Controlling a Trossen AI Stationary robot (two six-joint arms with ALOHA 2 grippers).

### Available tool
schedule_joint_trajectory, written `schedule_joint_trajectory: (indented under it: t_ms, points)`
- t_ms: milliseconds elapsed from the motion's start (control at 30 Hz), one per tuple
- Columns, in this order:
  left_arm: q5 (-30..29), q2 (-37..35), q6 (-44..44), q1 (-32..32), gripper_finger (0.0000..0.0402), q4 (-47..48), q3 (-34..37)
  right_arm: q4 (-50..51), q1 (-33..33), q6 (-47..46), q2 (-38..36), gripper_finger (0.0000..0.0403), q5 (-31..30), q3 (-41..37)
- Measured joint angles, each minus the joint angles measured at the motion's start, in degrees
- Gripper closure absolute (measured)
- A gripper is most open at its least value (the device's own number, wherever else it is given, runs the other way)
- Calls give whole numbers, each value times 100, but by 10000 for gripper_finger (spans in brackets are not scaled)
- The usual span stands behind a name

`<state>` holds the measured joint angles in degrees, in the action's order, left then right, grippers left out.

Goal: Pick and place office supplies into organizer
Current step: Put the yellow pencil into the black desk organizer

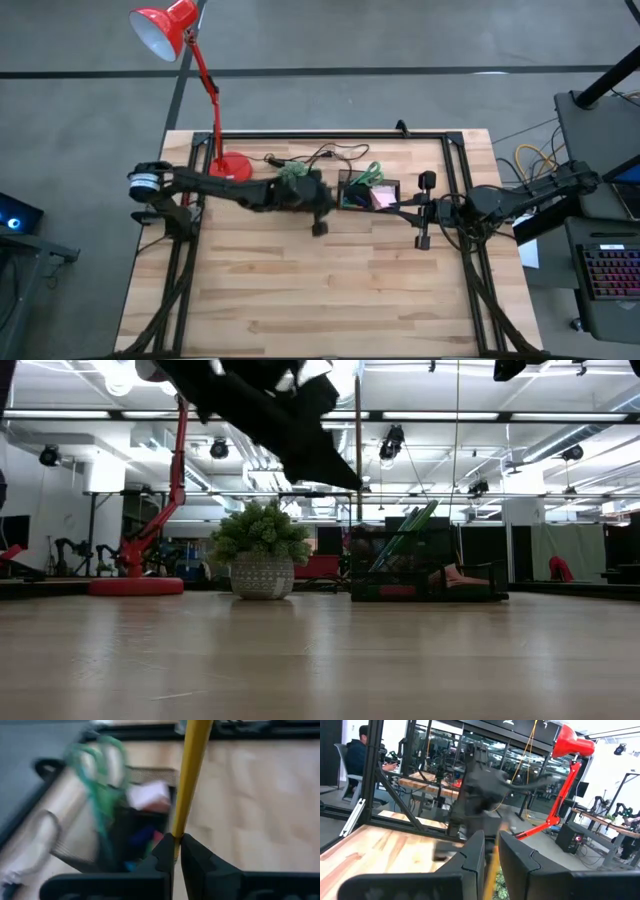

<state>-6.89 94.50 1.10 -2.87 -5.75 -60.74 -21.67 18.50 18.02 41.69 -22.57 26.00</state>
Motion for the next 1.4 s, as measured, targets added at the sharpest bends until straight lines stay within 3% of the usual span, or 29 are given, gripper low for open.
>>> schedule_joint_trajectory:
  t_ms: [333, 667, 1133, 1400]
  points:
    - [85, 717, 452, -862, 401, -562, -546, 10, -2, 0, 0, 355, 0, 1]
    - [211, 946, 644, -975, 401, -620, -979, 20, -1, 4, 0, 355, 0, 1]
    - [22, 1053, 371, -1306, 401, 246, -985, 17, -2, 22, 0, 355, 0, 2]
    - [22, 1226, 237, -1306, 397, 145, -981, 17, -2, 22, 0, 355, 0, 1]
